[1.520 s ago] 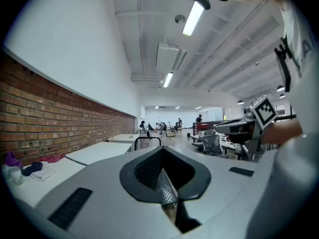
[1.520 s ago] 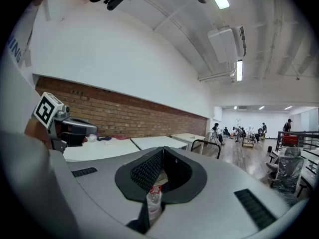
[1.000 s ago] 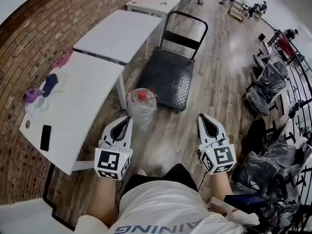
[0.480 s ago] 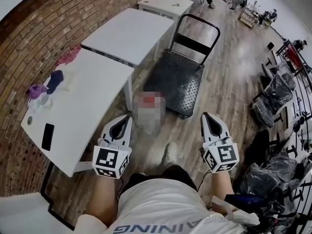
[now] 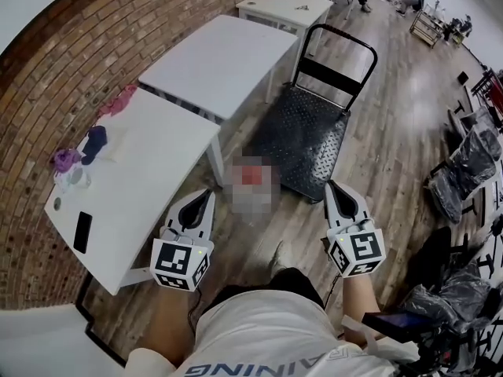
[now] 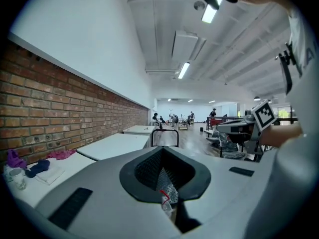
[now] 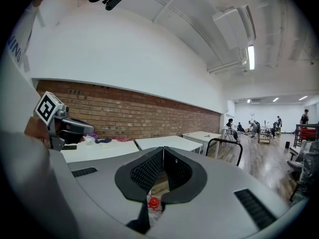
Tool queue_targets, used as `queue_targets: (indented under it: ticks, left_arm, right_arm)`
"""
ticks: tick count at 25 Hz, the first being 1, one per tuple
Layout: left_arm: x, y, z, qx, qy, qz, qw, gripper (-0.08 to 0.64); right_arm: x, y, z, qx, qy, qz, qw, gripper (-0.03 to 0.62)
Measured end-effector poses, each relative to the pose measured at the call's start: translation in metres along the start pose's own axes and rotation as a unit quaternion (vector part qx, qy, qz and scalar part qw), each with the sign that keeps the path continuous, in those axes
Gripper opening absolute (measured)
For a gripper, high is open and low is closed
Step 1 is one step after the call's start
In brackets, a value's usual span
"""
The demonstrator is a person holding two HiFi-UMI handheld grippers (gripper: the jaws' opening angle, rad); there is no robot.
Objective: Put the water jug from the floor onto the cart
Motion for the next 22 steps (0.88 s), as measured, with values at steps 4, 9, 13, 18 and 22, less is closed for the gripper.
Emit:
queue_targets:
  ticks: [4,9,13,18,22]
  left_arm:
    - [-0.007,-0.047,-0.015,-0.005,0.005,0.011,0.9999,0.002]
    - [-0.020,-0.108,-0.035,-0.018,0.005,0.012,0.9998,0.002]
    - [-0.026,-0.137,-0.051,-0.024,0.007,0.018,0.9995,0.002]
    - [-0.020,-0.160,-0.060,-0.021,0.003,0.042,0.9989,0.002]
    - [-0.018,-0.172,-0.054,-0.025,0.001,0.048,0.9985,0.002]
  right_arm:
    - [0.010,-0.021,-0.047,-0.009,-0.018,0.002,1.000,0.005]
    - [0.023,-0.048,-0.108,-0.029,-0.033,0.009,0.999,0.005]
    - [0.032,-0.058,-0.143,-0.039,-0.049,0.014,0.998,0.005]
    - [0.050,-0.074,-0.154,-0.056,-0.068,0.027,0.996,0.005]
    - [0.065,-0.088,-0.149,-0.078,-0.080,0.050,0.993,0.005]
Point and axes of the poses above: the fingertips, and each gripper's own axes: y backward along the fingers, z to its left, x out of its underside, the point moved 7 cm from there along y, backward along the fingers, and after that the axes turned 5 degrees about -z, right-handed, at the moved point
